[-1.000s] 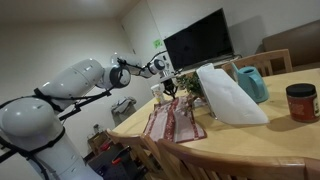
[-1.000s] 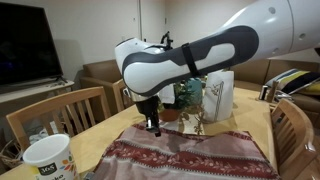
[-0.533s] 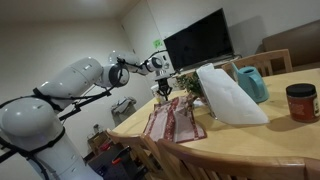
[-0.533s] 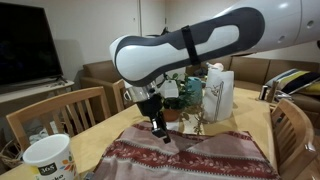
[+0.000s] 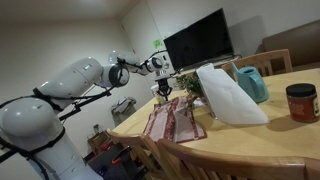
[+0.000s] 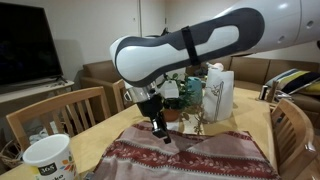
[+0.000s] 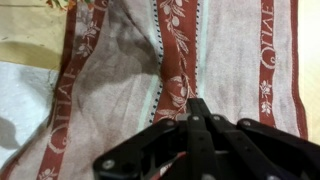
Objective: Straighten the red cloth
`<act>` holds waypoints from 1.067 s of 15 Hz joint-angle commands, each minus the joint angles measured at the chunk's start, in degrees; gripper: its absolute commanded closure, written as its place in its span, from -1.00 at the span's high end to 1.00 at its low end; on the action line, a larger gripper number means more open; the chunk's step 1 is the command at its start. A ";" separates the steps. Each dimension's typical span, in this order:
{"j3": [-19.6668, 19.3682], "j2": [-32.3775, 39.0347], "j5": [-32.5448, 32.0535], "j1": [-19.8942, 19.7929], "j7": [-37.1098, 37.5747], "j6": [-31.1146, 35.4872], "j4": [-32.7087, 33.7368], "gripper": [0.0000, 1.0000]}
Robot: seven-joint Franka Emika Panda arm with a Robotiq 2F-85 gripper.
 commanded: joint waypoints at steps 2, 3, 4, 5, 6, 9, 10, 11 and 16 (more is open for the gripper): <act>-0.26 -0.50 -0.01 -0.25 0.61 -1.48 -1.25 -1.00; -0.34 -0.54 -0.03 -0.35 1.22 -0.84 -1.81 -1.00; -0.44 -0.80 -0.16 -0.40 1.32 -0.98 -2.72 -1.00; -0.66 -1.23 -0.45 -0.35 1.84 -0.05 -3.87 -1.00; -0.62 -1.74 -0.48 -0.43 2.16 0.90 -5.07 -1.00; -0.42 -3.75 -0.47 -0.28 4.61 2.18 -8.44 -1.00; -0.18 -4.85 -0.40 -0.24 5.07 1.93 -9.94 -1.00; -0.12 -6.06 -0.39 -0.15 5.92 1.30 -11.46 -1.00; 1.04 -14.71 1.14 -1.17 12.20 -1.23 -22.64 -1.00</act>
